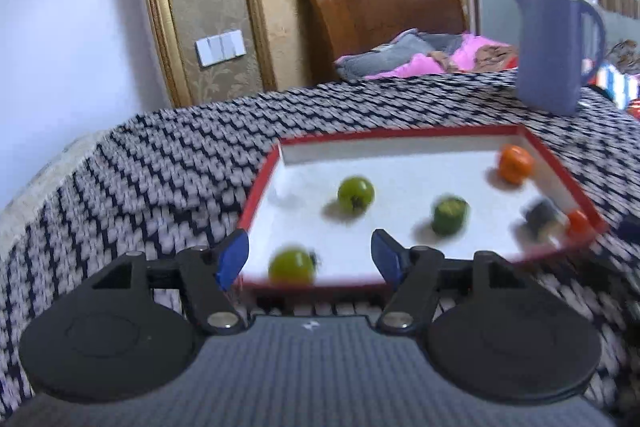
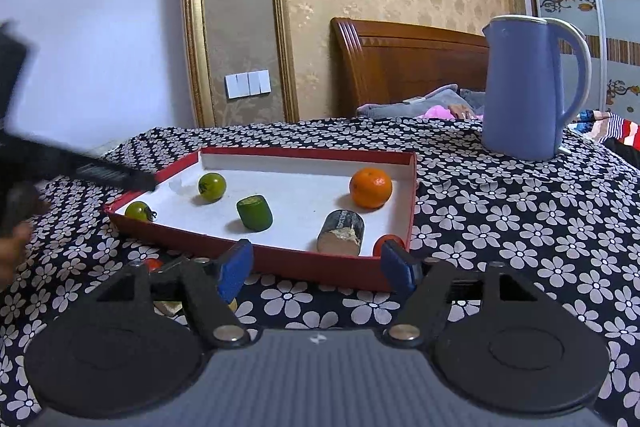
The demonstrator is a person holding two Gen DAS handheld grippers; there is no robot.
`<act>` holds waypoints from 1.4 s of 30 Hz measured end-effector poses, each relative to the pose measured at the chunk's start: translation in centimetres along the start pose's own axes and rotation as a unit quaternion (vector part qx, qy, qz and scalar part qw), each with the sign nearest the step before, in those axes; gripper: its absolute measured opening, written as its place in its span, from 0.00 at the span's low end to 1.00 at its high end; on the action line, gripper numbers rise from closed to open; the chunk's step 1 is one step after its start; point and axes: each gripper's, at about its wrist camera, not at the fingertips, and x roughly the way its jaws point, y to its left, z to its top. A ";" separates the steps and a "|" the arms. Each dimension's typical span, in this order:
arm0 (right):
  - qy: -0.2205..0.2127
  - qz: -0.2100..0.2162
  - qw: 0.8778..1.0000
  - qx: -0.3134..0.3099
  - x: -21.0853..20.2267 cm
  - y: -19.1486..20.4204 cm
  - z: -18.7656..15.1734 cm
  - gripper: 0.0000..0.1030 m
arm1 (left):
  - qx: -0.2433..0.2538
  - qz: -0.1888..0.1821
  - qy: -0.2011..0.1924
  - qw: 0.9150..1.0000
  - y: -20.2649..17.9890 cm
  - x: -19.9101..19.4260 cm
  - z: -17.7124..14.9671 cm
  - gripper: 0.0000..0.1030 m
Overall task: Organize fruits
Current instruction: 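Carry the green tomato over the tray and open the left gripper, then grasp a round brown fruit with the left gripper while the right grasps a yellow round fruit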
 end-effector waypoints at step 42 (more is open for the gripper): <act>0.048 0.087 0.994 -0.042 0.5 0.2 0.3 0.76 | 0.007 -0.109 0.002 0.994 -0.8 -3.5 -6.1 0.24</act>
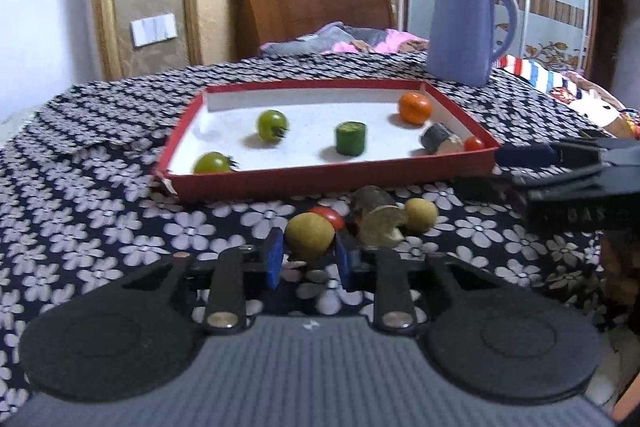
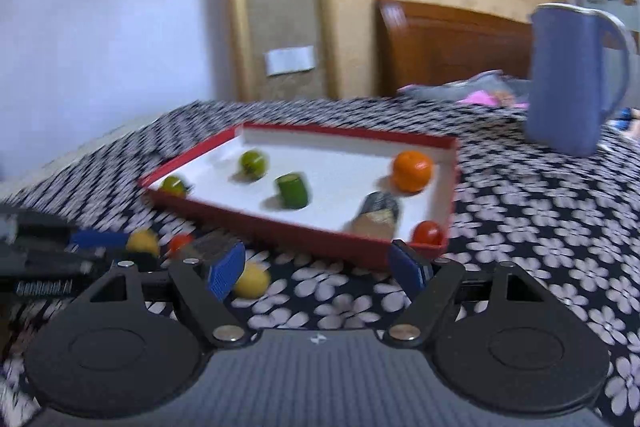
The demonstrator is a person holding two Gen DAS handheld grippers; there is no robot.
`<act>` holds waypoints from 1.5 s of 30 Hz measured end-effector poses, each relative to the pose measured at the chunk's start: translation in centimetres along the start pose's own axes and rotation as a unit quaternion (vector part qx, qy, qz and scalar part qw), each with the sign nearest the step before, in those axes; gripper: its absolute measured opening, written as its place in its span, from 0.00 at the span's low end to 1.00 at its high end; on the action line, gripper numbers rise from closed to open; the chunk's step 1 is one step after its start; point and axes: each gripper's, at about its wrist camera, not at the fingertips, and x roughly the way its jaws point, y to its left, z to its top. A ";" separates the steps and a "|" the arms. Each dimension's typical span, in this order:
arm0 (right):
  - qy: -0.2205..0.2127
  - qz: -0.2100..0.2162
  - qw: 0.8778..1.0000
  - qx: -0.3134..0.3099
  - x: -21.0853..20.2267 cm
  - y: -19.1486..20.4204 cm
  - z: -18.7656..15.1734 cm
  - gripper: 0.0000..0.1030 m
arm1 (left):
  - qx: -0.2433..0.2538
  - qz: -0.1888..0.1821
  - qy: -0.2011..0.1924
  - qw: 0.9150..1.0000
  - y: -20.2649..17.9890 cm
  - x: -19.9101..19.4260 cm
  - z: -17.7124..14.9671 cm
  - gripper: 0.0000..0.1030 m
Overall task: Organize fruits
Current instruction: 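Grasp a round brown fruit with the left gripper while the right grasps a yellow round fruit, then carry the brown fruit into the tray and open the left gripper while the right lifts the yellow fruit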
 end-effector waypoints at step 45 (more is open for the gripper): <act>0.039 0.067 0.995 -0.056 -0.9 1.7 -0.3 0.25 | 0.012 0.071 -0.002 0.997 -0.5 0.5 3.2 0.24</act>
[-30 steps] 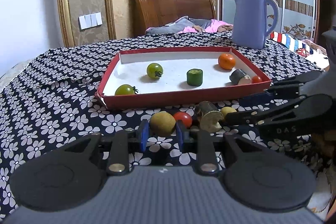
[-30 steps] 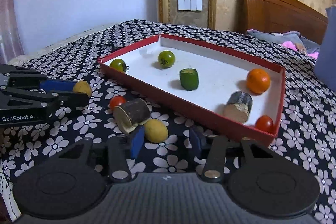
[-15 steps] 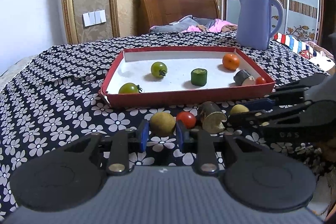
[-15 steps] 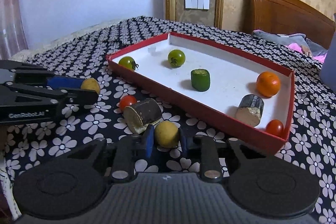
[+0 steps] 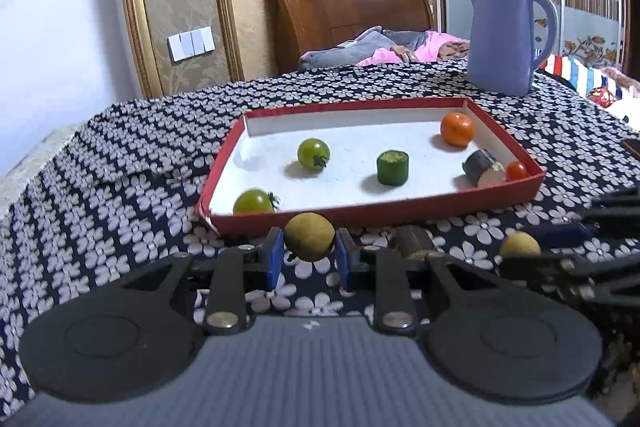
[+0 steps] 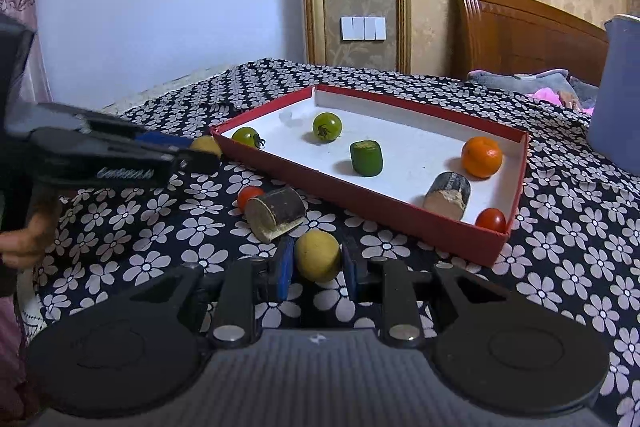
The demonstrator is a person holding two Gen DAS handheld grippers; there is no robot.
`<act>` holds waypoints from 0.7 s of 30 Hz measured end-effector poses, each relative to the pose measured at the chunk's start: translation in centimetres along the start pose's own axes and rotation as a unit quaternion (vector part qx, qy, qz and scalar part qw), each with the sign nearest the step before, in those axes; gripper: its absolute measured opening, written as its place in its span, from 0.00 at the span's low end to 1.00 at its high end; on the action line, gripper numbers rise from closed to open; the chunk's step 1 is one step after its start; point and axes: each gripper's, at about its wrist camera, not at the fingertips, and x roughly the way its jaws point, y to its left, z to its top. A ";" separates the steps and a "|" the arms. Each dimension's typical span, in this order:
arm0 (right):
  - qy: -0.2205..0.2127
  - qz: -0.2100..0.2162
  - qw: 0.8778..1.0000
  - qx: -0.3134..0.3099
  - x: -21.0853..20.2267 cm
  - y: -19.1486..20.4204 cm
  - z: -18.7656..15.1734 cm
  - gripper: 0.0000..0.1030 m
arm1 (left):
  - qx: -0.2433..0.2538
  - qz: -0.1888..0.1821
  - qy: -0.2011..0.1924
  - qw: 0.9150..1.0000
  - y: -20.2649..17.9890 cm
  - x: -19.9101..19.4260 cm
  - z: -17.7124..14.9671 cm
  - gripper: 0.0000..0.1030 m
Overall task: Organize fruits
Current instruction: 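Carry the brown fruit into the tray and open the left gripper while the right lifts the yellow fruit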
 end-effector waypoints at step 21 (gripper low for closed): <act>-0.023 0.012 0.999 0.020 -2.1 -0.8 -0.6 0.25 | 0.049 0.074 0.018 0.996 -2.1 8.2 8.0 0.24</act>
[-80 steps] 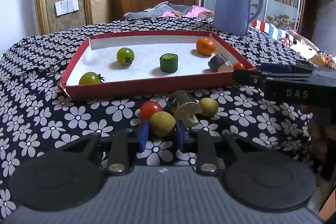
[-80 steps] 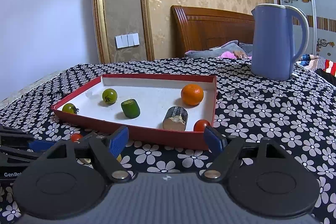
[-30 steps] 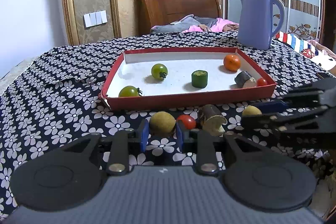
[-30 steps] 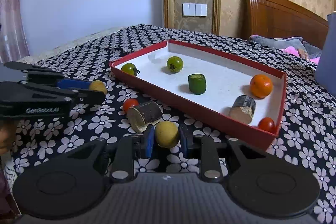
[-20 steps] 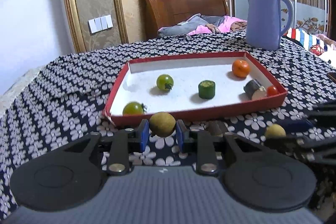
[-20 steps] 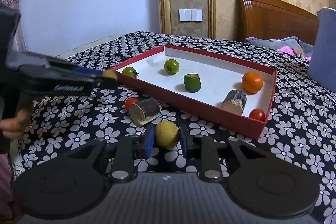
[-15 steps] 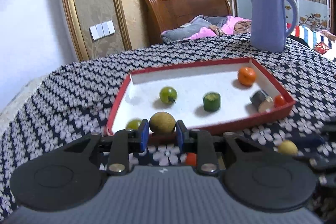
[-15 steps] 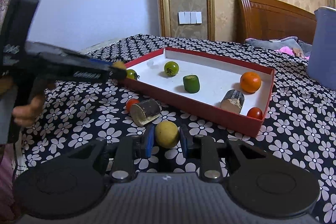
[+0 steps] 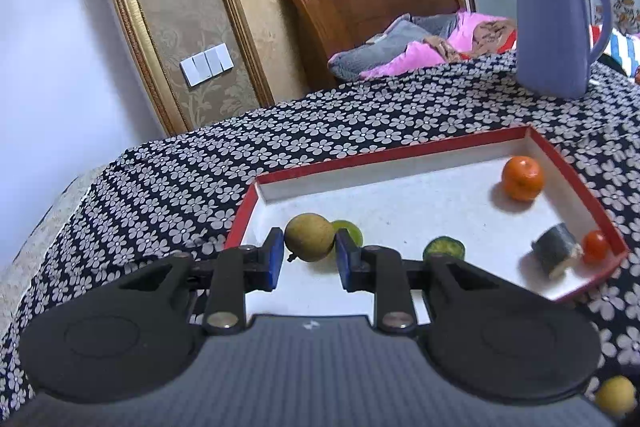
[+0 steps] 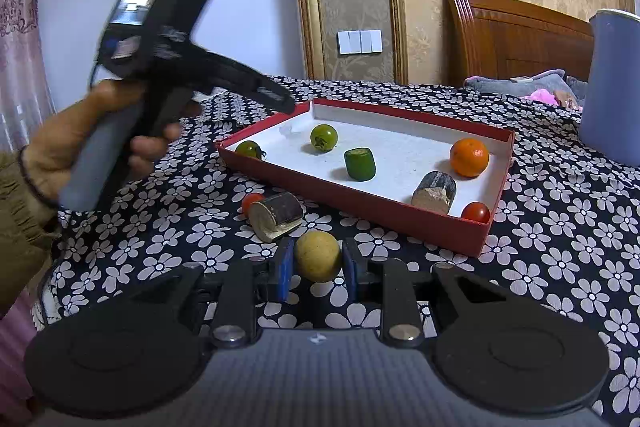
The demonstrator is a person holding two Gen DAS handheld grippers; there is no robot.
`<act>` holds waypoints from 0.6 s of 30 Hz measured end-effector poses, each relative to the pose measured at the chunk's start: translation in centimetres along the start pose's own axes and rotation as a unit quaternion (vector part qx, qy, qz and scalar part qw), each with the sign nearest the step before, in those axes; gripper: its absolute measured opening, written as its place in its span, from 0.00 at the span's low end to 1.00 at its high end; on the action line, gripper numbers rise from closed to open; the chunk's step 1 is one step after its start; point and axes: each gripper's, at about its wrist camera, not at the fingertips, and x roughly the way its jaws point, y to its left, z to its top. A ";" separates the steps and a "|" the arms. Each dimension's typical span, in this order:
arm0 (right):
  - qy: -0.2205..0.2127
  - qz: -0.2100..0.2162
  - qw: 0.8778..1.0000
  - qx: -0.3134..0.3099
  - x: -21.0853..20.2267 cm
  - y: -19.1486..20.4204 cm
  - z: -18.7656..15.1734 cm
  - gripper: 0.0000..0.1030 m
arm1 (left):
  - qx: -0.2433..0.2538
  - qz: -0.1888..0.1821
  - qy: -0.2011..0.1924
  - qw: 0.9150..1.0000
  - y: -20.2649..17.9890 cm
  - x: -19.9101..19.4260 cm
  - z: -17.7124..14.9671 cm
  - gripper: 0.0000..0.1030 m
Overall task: Organize fruits
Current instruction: 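Carry the brown fruit into the tray and open the left gripper while the right lifts the yellow fruit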
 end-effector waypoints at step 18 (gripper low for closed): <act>-0.010 -0.006 1.000 0.015 -0.4 -0.7 -0.1 0.25 | 0.017 0.036 0.031 0.999 -3.0 6.0 2.0 0.46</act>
